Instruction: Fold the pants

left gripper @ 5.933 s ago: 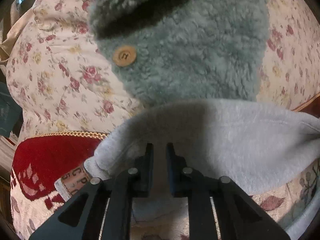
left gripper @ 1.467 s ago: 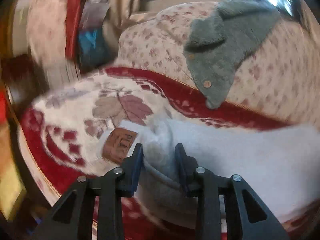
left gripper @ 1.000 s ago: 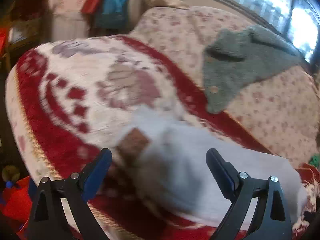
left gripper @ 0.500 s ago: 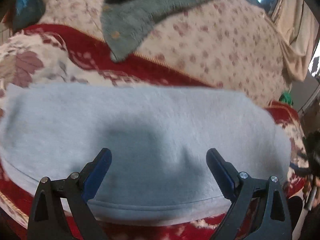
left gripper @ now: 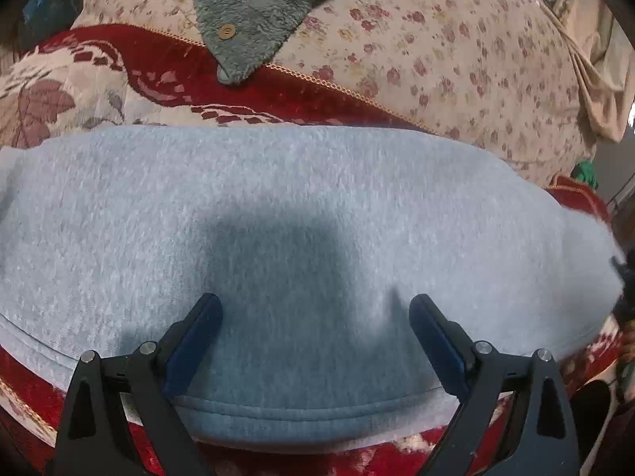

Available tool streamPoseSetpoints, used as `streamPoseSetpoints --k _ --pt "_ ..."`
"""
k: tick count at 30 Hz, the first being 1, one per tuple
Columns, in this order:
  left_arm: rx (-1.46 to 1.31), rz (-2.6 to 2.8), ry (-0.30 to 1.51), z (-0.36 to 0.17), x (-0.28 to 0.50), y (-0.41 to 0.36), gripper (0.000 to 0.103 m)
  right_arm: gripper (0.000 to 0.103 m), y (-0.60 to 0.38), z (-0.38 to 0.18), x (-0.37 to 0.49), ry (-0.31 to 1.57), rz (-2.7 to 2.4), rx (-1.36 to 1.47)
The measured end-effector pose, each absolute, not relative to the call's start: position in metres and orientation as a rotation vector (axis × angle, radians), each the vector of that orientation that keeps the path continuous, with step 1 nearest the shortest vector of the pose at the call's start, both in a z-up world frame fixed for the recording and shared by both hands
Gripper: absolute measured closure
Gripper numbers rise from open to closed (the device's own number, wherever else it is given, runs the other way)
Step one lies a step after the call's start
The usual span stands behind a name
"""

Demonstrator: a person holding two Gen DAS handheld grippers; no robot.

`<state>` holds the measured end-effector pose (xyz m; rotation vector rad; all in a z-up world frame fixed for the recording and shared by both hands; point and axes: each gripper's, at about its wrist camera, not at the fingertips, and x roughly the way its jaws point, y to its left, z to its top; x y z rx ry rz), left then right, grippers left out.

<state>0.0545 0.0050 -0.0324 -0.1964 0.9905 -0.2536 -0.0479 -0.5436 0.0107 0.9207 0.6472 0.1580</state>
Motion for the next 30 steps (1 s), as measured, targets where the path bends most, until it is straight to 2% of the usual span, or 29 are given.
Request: streamPoseSetpoints --k 4,6,10,13,15,17,19,23,30 --pt "-0.18 -0.257 0.981 -0.034 0.05 0.003 0.008 0.077 -0.545 0.017 -0.078 0.623 0.134 0.923" --pt "-0.17 -0.265 0.98 -0.035 0.049 0.004 0.008 0.081 -0.544 0.012 -0.095 0.636 0.075 0.9" --pt "-0.163 -0.264 0.982 -0.036 0.05 0.003 0.008 0.081 -0.546 -0.013 -0.108 0.738 0.007 0.906" --pt "-0.163 -0.258 0.982 -0.034 0.049 0.002 0.008 0.075 -0.542 -0.015 -0.103 0.828 -0.048 0.839" --pt "-0.175 -0.263 0.98 -0.028 0.048 0.004 0.008 0.065 -0.539 0.003 -0.103 0.841 -0.103 0.722" --pt "-0.193 -0.295 0.952 -0.015 0.049 0.004 0.008 0.048 -0.536 0.027 -0.109 0.816 -0.22 0.566" --pt "-0.199 -0.332 0.918 0.0 0.053 0.001 0.008 0.038 -0.533 0.052 -0.111 0.762 -0.296 0.446" --pt "-0.233 -0.427 0.911 0.018 0.078 -0.019 0.003 0.034 -0.51 0.076 -0.087 0.695 -0.081 0.436" --pt "-0.186 -0.598 0.944 0.03 0.134 -0.104 0.003 0.033 -0.443 0.04 0.015 0.781 0.089 0.292"
